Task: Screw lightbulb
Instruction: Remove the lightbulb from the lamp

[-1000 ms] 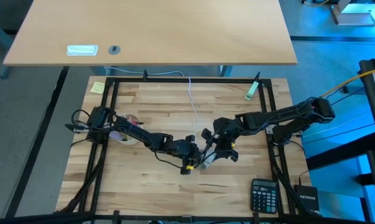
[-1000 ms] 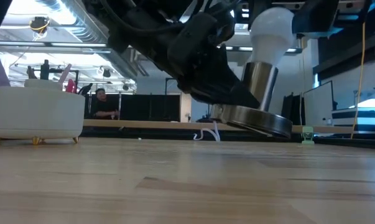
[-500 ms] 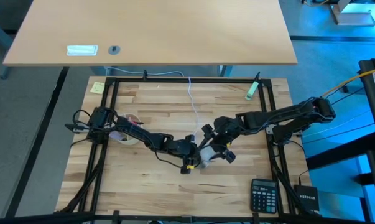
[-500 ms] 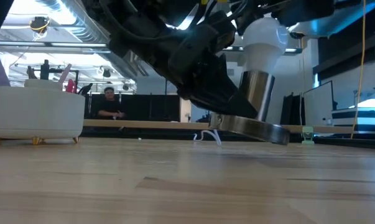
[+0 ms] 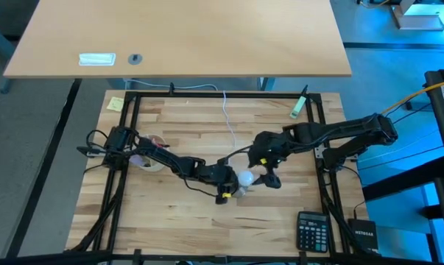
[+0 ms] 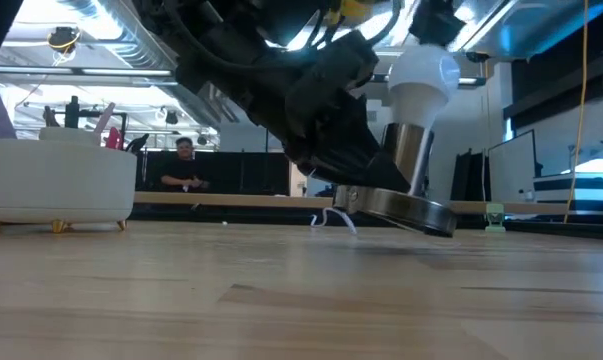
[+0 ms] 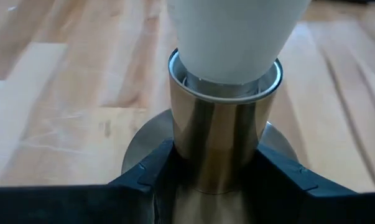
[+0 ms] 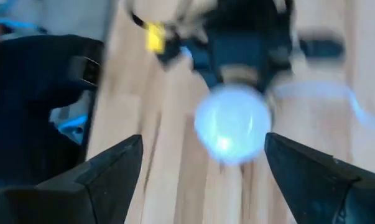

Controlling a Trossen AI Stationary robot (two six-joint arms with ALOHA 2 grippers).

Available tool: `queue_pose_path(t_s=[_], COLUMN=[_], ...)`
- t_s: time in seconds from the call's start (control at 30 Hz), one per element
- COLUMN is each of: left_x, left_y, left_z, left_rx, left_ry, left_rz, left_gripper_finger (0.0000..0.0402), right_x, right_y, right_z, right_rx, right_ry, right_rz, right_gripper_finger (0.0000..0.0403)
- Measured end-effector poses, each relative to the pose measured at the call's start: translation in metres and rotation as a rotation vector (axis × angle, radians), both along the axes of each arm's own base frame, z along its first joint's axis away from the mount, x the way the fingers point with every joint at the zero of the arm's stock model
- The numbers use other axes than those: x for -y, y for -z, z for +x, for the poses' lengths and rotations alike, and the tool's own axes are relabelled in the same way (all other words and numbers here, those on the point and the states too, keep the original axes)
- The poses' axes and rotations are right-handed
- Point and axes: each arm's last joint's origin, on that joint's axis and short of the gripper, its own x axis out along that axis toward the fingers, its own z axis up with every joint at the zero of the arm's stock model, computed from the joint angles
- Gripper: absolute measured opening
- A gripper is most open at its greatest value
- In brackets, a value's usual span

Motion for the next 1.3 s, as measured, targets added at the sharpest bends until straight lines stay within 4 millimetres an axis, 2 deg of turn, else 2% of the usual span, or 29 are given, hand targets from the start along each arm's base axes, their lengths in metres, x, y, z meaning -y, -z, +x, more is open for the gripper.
queue_pose_path(t_s=[0.17, 0.3, 0.57, 0.8, 1.03, 1.13, 1.3], left_x=[-0.004, -0.008, -0.014, -0.014, -0.014, -0.014, -0.013], left_y=[0.001, 0.003, 0.004, 0.004, 0.004, 0.004, 0.004], left_z=[0.000, -0.002, -0.003, -0.003, -0.003, -0.003, -0.004], left_rx=[-0.003, -0.029, -0.022, -0.021, -0.022, -0.022, -0.027], left_ry=[-0.088, -0.181, -0.319, -0.326, -0.326, -0.324, -0.319], left_rz=[0.015, 0.044, 0.055, 0.053, 0.054, 0.053, 0.055], left_gripper_finger=[0.0155, 0.0155, 0.0155, 0.0155, 0.0155, 0.0155, 0.0155], right_x=[0.008, 0.012, 0.010, 0.009, 0.007, 0.007, 0.007], right_y=[0.007, 0.019, 0.034, 0.054, 0.065, 0.064, 0.064], right_z=[-0.011, -0.008, 0.012, 0.027, 0.034, 0.037, 0.037], right_rx=[-0.177, -0.160, -0.054, -0.079, -0.098, -0.059, -0.053], right_ry=[0.266, 0.445, 0.518, 0.551, 0.483, 0.449, 0.398], right_rz=[-0.102, -0.171, -0.074, -0.124, -0.153, -0.172, -0.200], right_gripper_finger=[0.0339, 0.0339, 0.0339, 0.0340, 0.0338, 0.0318, 0.0244])
